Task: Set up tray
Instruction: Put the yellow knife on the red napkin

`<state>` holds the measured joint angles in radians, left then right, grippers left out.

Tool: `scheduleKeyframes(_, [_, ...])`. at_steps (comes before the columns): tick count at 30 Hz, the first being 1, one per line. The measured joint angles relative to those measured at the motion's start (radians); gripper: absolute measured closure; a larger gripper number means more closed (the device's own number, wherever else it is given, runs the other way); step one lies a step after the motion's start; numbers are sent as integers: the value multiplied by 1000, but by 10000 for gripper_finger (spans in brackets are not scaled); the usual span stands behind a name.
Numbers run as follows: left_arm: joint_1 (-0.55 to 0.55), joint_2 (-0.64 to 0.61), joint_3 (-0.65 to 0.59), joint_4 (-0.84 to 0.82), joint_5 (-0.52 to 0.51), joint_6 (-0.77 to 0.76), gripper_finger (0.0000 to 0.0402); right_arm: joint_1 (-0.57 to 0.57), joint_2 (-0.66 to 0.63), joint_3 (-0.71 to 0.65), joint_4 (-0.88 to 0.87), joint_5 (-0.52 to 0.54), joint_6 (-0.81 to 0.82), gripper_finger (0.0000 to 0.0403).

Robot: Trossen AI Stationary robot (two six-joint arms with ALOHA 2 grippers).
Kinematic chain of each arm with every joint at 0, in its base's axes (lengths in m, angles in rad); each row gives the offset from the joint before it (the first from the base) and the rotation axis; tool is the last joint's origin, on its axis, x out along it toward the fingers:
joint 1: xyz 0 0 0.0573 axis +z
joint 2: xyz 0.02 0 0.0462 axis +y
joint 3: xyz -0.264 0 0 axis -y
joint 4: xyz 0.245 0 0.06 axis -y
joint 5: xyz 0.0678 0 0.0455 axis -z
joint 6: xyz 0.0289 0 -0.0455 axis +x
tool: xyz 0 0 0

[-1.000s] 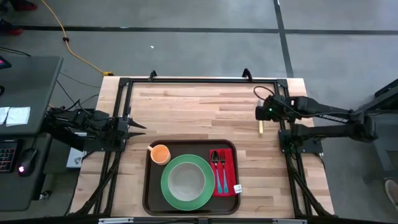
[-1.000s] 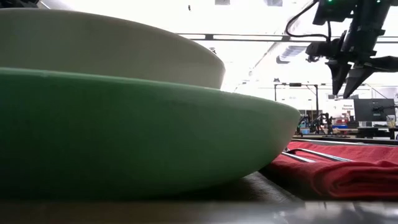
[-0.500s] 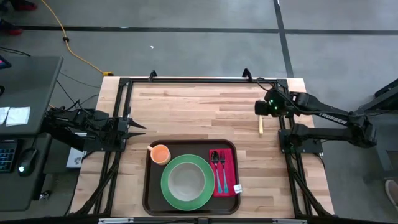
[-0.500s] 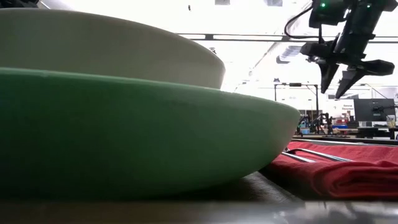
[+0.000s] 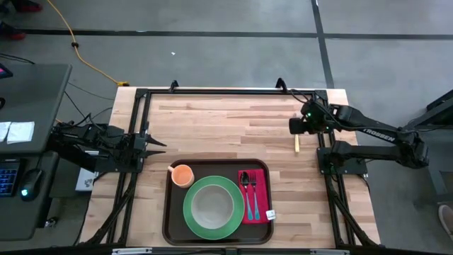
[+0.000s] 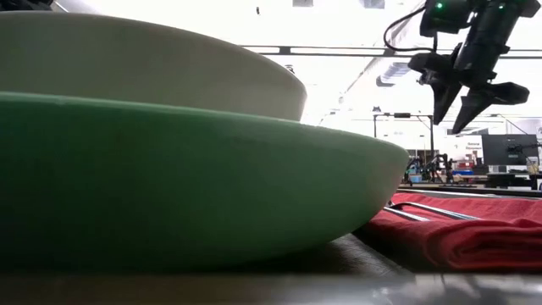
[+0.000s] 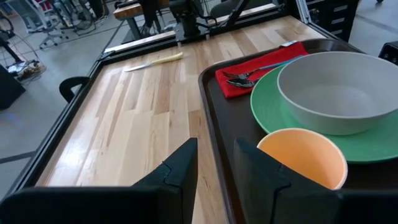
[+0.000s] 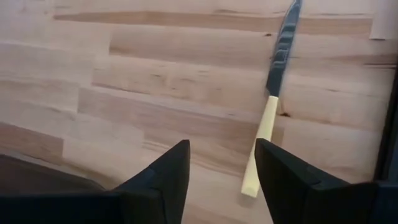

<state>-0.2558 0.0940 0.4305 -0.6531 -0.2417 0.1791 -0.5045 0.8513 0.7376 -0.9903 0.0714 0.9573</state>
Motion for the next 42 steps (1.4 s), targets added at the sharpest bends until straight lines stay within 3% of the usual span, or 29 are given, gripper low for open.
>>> scheduleKeyframes(7, [0,0,0,0,-5,0,266,0,0,0,45,52,30,245])
scheduleKeyframes(15, [0,0,0,0,-6,0,266,-6,27,0,53,35,38,241])
scheduleKeyframes(24, [0,0,0,0,-8,0,266,-89,144,0,54,-11,21,245])
scheduleKeyframes(42, [0,0,0,1,-16,-1,266,-238,384,1,69,-30,-179,246])
